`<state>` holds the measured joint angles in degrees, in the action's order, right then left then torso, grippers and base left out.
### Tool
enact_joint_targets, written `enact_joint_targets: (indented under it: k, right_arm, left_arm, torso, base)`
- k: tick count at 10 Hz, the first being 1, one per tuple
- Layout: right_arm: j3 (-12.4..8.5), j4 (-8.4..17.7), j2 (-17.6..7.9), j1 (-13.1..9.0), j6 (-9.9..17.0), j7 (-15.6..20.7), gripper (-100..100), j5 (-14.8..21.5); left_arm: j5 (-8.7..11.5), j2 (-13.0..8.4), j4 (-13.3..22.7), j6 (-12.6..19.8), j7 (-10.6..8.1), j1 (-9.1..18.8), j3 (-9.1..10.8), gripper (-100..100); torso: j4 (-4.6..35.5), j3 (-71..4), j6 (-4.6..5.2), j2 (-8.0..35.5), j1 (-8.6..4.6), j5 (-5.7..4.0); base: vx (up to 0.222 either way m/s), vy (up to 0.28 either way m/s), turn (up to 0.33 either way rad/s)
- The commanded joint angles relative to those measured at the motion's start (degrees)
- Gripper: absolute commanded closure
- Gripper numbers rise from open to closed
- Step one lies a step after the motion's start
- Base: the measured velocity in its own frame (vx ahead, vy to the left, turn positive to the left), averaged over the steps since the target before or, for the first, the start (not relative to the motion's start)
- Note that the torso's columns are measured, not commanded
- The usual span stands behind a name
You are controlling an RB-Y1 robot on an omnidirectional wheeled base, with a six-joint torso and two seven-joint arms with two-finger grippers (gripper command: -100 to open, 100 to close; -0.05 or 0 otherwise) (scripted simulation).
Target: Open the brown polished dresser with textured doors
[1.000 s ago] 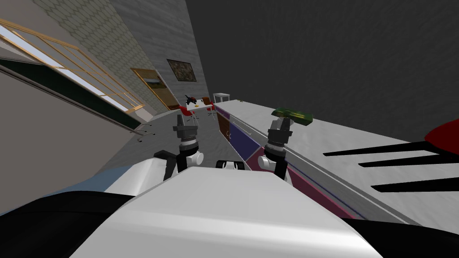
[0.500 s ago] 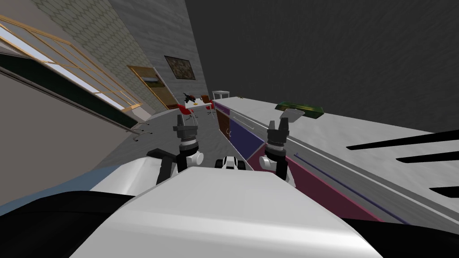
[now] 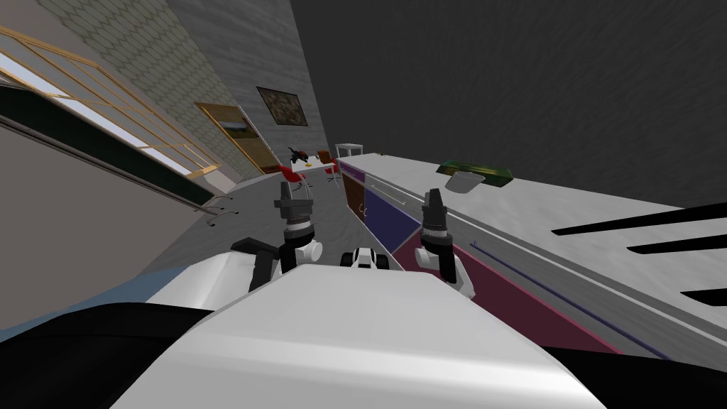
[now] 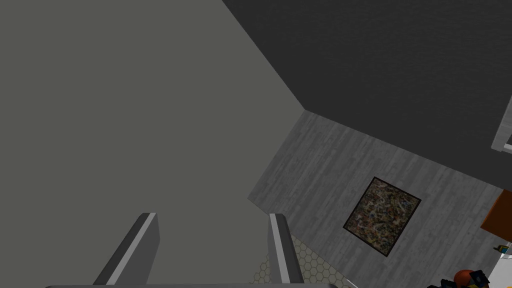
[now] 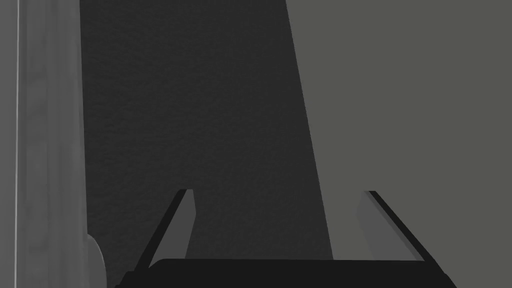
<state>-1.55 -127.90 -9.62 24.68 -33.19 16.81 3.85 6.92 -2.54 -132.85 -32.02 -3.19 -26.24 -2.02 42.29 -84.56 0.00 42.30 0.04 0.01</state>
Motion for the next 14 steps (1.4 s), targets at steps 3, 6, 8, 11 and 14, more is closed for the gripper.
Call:
enact_joint_targets:
  k: [3,6,8,11,14]
  right_arm:
    - [-2.1,2.2,-2.3,-1.2,1.3,7.7,-100,7.7]
    - [-3.3,3.3,-2.9,-1.8,1.9,11.8,-100,11.6]
    - [-3.9,3.9,-3.2,-2.1,2.2,14.2,-100,13.7]
    - [-5.1,5.2,-3.9,-2.8,2.9,18.5,-100,17.9]
    - [-6.4,6.6,-4.8,-3.6,3.6,22.9,-100,22.3]
  left_arm:
    - [0.0,0.0,0.0,0.0,0.0,0.0,0.0,0]
    - [0.0,0.0,0.0,0.0,0.0,0.0,0.0,0]
    - [0.0,0.0,0.0,0.0,0.0,0.0,0.0,0]
    - [0.0,0.0,0.0,0.0,0.0,0.0,0.0,0]
    - [0.0,0.0,0.0,0.0,0.0,0.0,0.0,0]
  torso:
    - [0.0,0.0,0.0,0.0,-0.02,0.0]
    - [0.0,0.0,0.0,0.0,-0.1,-0.03]
    - [0.0,0.0,0.0,0.0,0.06,0.02]
    - [0.0,0.0,0.0,0.0,-0.04,-0.02]
    - [0.0,0.0,0.0,0.0,0.01,0.0]
  base:
    - [0.007,0.074,-0.05]
    - [0.004,0.05,-0.037]
    - [0.009,0.073,-0.041]
    - [0.001,0.057,-0.042]
    - [-0.002,0.062,-0.041]
